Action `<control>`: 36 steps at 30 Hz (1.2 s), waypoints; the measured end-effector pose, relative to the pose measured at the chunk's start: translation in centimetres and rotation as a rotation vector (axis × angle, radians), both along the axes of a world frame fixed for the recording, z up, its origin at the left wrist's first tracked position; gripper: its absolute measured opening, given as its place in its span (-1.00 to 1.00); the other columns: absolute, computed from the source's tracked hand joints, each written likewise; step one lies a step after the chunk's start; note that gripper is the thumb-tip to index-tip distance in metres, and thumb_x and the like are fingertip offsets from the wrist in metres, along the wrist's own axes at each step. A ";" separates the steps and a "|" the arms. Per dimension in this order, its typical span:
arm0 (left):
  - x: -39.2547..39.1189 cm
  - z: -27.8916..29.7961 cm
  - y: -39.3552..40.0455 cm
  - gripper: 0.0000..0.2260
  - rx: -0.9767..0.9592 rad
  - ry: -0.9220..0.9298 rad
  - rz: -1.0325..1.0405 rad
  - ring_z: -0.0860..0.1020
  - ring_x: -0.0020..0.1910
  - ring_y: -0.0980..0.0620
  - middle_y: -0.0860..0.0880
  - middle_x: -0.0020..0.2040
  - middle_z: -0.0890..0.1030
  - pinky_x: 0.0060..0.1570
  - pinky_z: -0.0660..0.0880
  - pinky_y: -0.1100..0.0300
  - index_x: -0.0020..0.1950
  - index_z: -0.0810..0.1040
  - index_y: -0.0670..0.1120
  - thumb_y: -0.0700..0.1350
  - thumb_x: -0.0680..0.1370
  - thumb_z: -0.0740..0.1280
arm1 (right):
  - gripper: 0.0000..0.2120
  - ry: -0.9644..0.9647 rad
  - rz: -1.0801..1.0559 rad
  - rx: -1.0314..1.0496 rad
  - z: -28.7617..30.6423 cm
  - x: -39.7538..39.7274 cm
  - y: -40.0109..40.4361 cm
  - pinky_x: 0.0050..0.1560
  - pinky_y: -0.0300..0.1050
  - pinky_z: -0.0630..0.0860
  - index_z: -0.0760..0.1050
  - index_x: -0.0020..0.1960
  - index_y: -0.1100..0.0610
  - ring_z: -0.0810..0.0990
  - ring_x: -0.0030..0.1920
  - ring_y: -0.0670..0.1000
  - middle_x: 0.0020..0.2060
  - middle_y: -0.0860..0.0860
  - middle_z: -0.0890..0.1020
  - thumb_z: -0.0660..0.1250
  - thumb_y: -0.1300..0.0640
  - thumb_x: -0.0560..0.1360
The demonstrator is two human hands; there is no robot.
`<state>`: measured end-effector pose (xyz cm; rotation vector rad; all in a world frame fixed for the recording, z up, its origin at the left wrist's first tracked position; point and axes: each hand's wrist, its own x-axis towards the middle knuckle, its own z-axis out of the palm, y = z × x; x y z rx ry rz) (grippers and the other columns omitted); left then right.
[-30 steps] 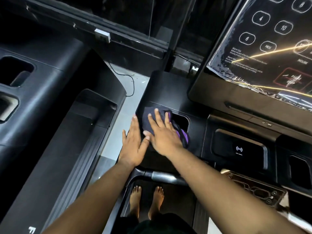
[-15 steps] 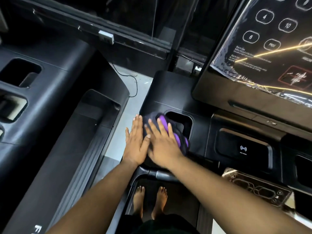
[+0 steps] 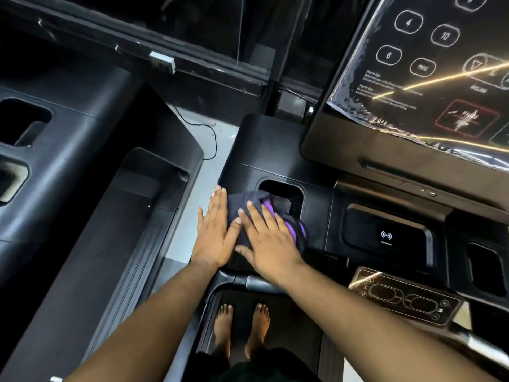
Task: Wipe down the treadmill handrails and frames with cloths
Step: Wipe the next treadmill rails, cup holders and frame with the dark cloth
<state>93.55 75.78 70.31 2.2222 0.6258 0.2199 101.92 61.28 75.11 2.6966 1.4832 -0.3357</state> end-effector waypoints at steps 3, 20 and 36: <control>0.0 -0.4 0.0 -0.32 0.042 0.018 -0.019 -0.18 0.64 0.20 0.04 0.70 -0.07 0.61 -0.25 -0.06 0.70 -0.10 0.00 0.25 0.64 -0.04 | -0.13 -0.060 -0.127 -0.100 0.8 0.6 -0.9 0.44 0.16 0.35 0.32 0.55 0.13 0.42 0.46 0.21 0.46 0.15 0.47 0.04 -0.48 0.50; 0.4 -1.0 0.0 -0.29 0.115 0.101 -0.046 -0.20 0.63 0.24 0.11 0.70 -0.07 0.60 -0.23 -0.15 0.69 -0.13 0.08 0.38 0.62 -0.11 | -0.01 0.124 0.224 -0.361 2.1 9.1 1.7 0.32 0.16 0.42 0.52 0.31 0.13 0.55 0.33 0.19 0.26 0.12 0.63 -0.04 -0.66 0.38; 0.4 -0.1 -0.2 -0.27 0.147 0.135 -0.065 -0.18 0.65 0.17 0.08 0.70 -0.09 0.60 -0.27 -0.14 0.70 -0.09 0.02 0.34 0.61 -0.11 | -0.20 -0.161 -0.077 -0.019 -0.3 0.5 -3.1 0.59 0.35 -0.06 0.13 0.65 0.14 -0.04 0.66 0.18 0.63 0.12 0.22 0.32 -0.18 0.55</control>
